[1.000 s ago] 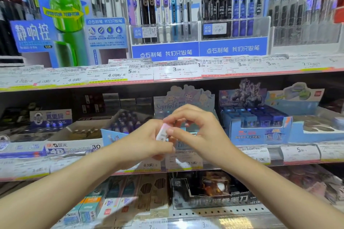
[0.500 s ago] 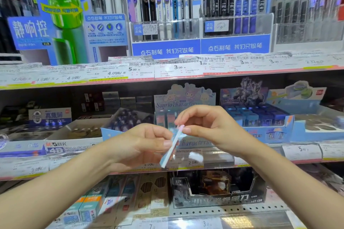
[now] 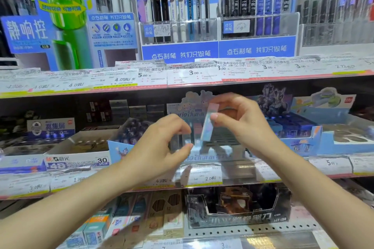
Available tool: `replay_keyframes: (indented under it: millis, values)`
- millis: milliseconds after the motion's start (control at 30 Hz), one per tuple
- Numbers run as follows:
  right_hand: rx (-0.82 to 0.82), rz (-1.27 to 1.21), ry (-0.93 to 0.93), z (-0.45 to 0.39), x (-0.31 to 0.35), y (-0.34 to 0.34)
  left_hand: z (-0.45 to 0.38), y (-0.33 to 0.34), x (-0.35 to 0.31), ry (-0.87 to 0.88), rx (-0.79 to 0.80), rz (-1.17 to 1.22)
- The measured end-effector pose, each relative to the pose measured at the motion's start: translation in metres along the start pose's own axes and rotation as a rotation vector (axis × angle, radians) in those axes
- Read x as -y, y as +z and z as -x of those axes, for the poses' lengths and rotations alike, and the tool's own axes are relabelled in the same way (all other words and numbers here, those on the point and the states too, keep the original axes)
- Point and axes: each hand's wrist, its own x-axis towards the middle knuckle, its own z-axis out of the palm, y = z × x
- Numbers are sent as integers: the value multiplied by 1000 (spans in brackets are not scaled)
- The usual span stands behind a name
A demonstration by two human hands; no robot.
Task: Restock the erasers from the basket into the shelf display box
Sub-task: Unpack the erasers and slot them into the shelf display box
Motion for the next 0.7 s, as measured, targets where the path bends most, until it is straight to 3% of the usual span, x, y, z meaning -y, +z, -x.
replay_keyframes:
  millis: [100,233,700]
  values:
    - [-24,240,-47,-10,-12,-8,1,0,8,44,177,-323]
    - [-20,257,-44,-16,-32,0,-1,4,9,-35,350,-388]
    - [49,272,78,-23,-64,8,-4,3,6,-52,435,-354]
